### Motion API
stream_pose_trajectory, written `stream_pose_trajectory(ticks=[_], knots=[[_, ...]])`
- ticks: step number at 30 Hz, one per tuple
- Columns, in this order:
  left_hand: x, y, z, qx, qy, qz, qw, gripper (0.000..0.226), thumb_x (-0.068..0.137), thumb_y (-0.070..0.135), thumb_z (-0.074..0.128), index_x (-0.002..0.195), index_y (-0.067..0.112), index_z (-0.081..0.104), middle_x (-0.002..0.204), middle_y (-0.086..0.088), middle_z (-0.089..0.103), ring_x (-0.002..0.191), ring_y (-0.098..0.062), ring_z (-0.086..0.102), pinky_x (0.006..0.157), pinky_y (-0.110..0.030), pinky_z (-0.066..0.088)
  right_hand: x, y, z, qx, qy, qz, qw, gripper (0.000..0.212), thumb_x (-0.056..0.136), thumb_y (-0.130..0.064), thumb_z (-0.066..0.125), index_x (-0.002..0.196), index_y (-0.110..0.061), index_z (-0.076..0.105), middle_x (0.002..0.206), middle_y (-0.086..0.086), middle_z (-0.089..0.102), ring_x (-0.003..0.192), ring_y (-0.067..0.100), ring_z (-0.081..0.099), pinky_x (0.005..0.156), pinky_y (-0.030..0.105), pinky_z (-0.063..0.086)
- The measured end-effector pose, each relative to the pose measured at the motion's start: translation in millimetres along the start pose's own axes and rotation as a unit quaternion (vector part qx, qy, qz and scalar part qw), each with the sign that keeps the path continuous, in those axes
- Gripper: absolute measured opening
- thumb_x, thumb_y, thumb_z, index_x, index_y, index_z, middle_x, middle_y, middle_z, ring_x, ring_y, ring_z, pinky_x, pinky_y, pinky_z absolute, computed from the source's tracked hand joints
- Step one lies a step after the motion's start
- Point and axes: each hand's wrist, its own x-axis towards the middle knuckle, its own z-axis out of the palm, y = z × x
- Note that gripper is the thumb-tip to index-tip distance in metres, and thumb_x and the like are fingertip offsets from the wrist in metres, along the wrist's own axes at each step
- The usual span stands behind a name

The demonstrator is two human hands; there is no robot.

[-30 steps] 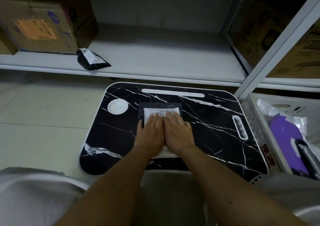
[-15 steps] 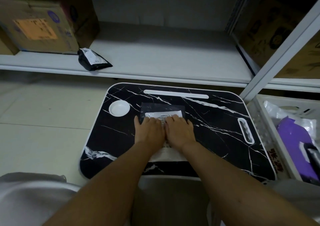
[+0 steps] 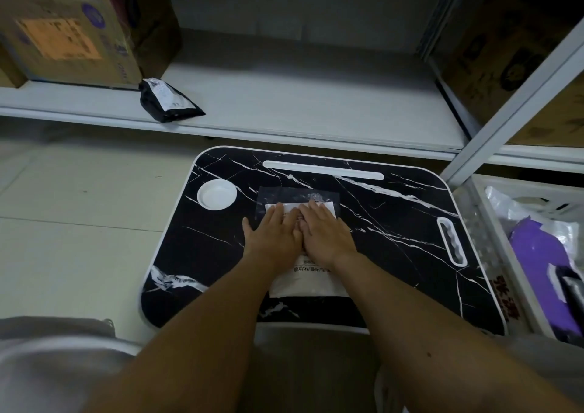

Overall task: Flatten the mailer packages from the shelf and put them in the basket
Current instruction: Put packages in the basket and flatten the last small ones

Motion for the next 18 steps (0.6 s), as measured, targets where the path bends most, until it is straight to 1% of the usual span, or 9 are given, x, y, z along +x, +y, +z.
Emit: stream_pose_trajectory(ticks=[5,7,8,9,11,12,13,15,18], knots=[[-0.3,0.0,2.0,0.022,0.001,-0.007,1.000,0.054,0.101,0.042,0.009,0.153,0.027,0.004,0.162,-0.002,-0.004,0.148,-0.018,-0.007,0.112,-0.062,-0.007,-3.2,-1.1,-1.0,-0.002,-0.018,0.044,0.999,0.052,0.103,-0.045,0.011,0.154,-0.034,0.009,0.163,-0.006,-0.004,0.149,0.012,-0.006,0.120,0.051,0.000],[-3.1,0.5,1.9,0.046,0.008,-0.008,0.999,0.054,0.102,0.041,0.009,0.153,0.026,0.005,0.162,-0.004,-0.001,0.149,-0.020,-0.004,0.112,-0.063,-0.006,-4.2,-2.3,-1.4,-0.006,-0.025,0.059,0.998,0.053,0.103,-0.048,0.010,0.154,-0.036,0.006,0.163,-0.005,-0.005,0.149,0.014,-0.007,0.119,0.054,-0.001],[-5.2,1.5,1.4,0.062,0.021,-0.009,0.998,0.053,0.102,0.041,0.010,0.153,0.026,0.008,0.161,-0.005,0.004,0.149,-0.021,-0.001,0.112,-0.064,-0.005,-5.4,-2.8,-1.1,-0.012,-0.020,0.068,0.997,0.053,0.102,-0.048,0.010,0.154,-0.037,0.008,0.163,-0.004,-0.002,0.150,0.017,-0.005,0.118,0.056,0.000],[-6.7,2.5,-0.1,0.081,0.040,-0.009,0.996,0.052,0.102,0.041,0.011,0.152,0.026,0.014,0.160,-0.007,0.011,0.149,-0.022,0.004,0.112,-0.063,-0.004,-6.2,-4.3,-0.8,-0.023,-0.003,0.077,0.997,0.052,0.103,-0.048,0.012,0.153,-0.036,0.014,0.163,-0.002,0.006,0.150,0.019,0.000,0.117,0.057,0.003],[-10.6,6.5,-4.6,0.119,0.089,0.002,0.989,0.048,0.102,0.039,0.017,0.145,0.026,0.033,0.153,-0.009,0.028,0.146,-0.024,0.016,0.113,-0.061,0.000,-11.4,-9.1,-1.5,-0.068,0.067,0.082,0.992,0.047,0.104,-0.043,0.020,0.146,-0.030,0.036,0.153,0.003,0.032,0.145,0.023,0.020,0.115,0.055,0.013],[-13.0,8.7,-7.0,0.136,0.117,0.020,0.984,0.044,0.101,0.037,0.023,0.139,0.025,0.043,0.147,-0.009,0.037,0.142,-0.024,0.024,0.114,-0.058,0.004,-15.7,-11.8,-1.9,-0.096,0.111,0.069,0.987,0.041,0.104,-0.037,0.026,0.137,-0.026,0.047,0.143,0.003,0.044,0.137,0.023,0.032,0.113,0.051,0.022],[-14.9,10.9,-9.3,0.149,0.139,0.045,0.978,0.040,0.100,0.035,0.029,0.132,0.025,0.050,0.139,-0.007,0.045,0.136,-0.023,0.032,0.116,-0.054,0.009,-19.5,-13.4,-0.6,-0.112,0.146,0.044,0.982,0.035,0.103,-0.030,0.032,0.128,-0.022,0.054,0.133,0.002,0.051,0.127,0.022,0.041,0.108,0.045,0.031],[-22.6,14.2,-13.3,0.166,0.153,0.092,0.970,0.033,0.098,0.027,0.038,0.125,0.023,0.055,0.125,-0.003,0.052,0.124,-0.022,0.042,0.115,-0.044,0.021,-30.3,-14.8,4.1,-0.089,0.170,-0.011,0.981,0.026,0.099,-0.018,0.040,0.118,-0.017,0.058,0.122,0.002,0.055,0.114,0.021,0.049,0.095,0.035,0.041],[-35.6,17.4,-15.5,0.167,0.132,0.126,0.969,0.029,0.096,0.017,0.040,0.119,0.015,0.056,0.117,-0.003,0.056,0.112,-0.022,0.050,0.099,-0.034,0.036,-49.6,-10.7,13.9,0.016,0.156,-0.055,0.986,0.023,0.094,-0.013,0.044,0.112,-0.014,0.059,0.115,0.003,0.058,0.109,0.022,0.053,0.091,0.033,0.044]])
